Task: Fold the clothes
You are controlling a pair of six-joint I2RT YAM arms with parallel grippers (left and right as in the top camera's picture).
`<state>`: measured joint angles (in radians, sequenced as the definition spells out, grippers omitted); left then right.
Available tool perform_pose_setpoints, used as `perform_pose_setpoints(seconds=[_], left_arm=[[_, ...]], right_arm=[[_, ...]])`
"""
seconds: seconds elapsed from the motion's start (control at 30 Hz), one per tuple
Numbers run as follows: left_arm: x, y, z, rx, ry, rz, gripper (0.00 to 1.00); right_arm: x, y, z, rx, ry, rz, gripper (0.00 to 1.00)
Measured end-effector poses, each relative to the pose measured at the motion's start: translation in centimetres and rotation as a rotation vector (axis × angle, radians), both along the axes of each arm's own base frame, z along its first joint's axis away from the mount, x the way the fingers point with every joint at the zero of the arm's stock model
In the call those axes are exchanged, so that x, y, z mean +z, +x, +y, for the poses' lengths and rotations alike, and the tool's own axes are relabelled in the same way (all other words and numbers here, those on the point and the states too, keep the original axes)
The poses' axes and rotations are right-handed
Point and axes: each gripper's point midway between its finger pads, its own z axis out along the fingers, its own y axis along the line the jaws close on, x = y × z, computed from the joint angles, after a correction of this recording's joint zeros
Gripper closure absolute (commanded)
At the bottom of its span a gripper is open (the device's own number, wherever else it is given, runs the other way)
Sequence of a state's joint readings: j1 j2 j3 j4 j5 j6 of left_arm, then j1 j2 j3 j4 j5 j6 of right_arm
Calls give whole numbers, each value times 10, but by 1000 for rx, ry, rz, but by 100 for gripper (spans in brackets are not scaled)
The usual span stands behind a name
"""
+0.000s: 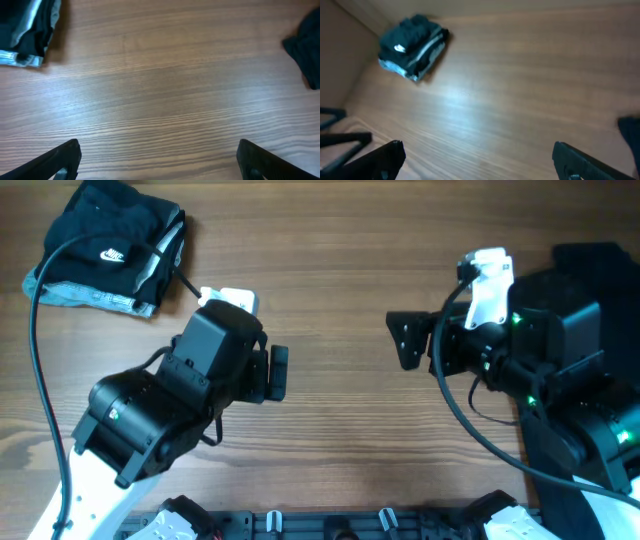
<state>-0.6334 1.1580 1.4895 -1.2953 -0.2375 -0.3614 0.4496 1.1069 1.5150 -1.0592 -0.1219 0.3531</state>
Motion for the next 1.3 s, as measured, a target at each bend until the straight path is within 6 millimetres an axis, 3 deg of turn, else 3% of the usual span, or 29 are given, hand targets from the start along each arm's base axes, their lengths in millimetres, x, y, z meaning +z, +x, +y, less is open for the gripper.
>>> perform_pose_setpoints(seconds=[0.1, 0.43, 0.63, 0.77, 0.9, 1.03, 1.13, 1.2, 1.3], left_arm=[[0, 2, 2, 12, 9, -4, 0], [0, 2, 3, 18, 11, -6, 0], [0, 2, 3, 21, 9, -6, 0], [0, 2, 3, 22, 11, -6, 0], [0, 2, 4, 25, 14, -8, 0], [0, 2, 4, 24, 14, -8, 0], [-1, 2, 4, 23, 16, -5, 0], [0, 2, 4, 23, 15, -7, 0], [-1, 2, 3, 22, 16, -6, 0]], right_arm=[[-8, 2, 1, 0, -14, 30, 0], [-7, -6, 14, 69, 33, 57, 0], [-15, 4, 10, 34, 4, 53, 0], [-6, 28, 1, -20, -25, -147, 0], [-7, 28, -8, -43, 25, -386, 0], [-57, 11, -22, -65, 50, -483, 0], [-113, -12, -34, -61, 33, -492, 0], [-135, -20, -42, -75, 29, -498, 0], [-152, -26, -64, -148, 30, -549, 0]])
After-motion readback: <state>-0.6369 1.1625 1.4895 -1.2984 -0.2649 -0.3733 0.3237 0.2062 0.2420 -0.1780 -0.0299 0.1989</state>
